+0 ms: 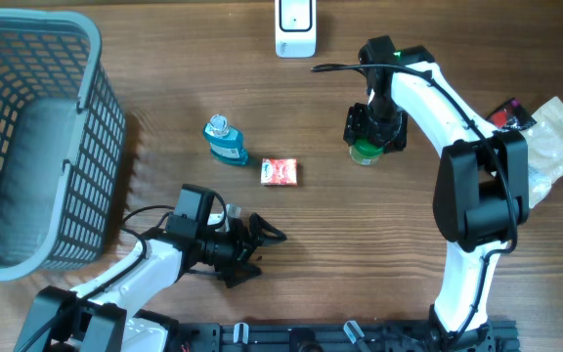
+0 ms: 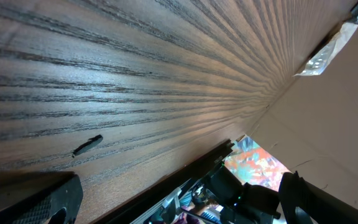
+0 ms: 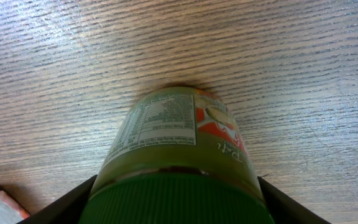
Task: Scan the item barcode
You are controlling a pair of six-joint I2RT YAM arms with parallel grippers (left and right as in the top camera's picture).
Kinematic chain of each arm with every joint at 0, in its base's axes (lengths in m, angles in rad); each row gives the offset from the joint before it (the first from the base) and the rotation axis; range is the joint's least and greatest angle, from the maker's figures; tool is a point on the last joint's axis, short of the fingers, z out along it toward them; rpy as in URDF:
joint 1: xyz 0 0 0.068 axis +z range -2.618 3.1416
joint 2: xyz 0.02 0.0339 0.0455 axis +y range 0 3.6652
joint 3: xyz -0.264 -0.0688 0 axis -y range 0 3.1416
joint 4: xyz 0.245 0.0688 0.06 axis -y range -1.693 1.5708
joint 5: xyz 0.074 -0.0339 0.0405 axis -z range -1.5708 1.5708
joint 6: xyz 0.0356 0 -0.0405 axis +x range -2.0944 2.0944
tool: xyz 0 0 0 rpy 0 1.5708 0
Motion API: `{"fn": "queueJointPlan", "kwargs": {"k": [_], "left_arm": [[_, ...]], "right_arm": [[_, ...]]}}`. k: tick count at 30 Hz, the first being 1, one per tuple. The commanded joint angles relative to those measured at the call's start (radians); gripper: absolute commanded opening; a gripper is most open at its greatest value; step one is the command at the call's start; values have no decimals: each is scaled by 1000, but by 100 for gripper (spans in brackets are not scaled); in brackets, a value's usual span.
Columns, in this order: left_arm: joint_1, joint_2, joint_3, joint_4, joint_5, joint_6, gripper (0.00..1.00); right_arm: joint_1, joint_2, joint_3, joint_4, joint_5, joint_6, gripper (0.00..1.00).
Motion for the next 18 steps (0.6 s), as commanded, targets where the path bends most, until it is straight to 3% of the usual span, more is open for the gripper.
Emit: {"fn": "queueJointPlan", "kwargs": {"k": [1,5,13,18], "left_arm": [[4,45,-54,-19,-342,80,100],[4,45,-54,-19,-342,80,100],[4,45,-54,-19,-342,80,100],[4,45,-54,-19,-342,79,100]], "right_arm": [[3,19,14,-6,-29,-18,68],[3,19,14,-26,-103,-17,62],[3,19,18,-74,-142,9,61],[3,18,50,-143,-341,9,60]]}}
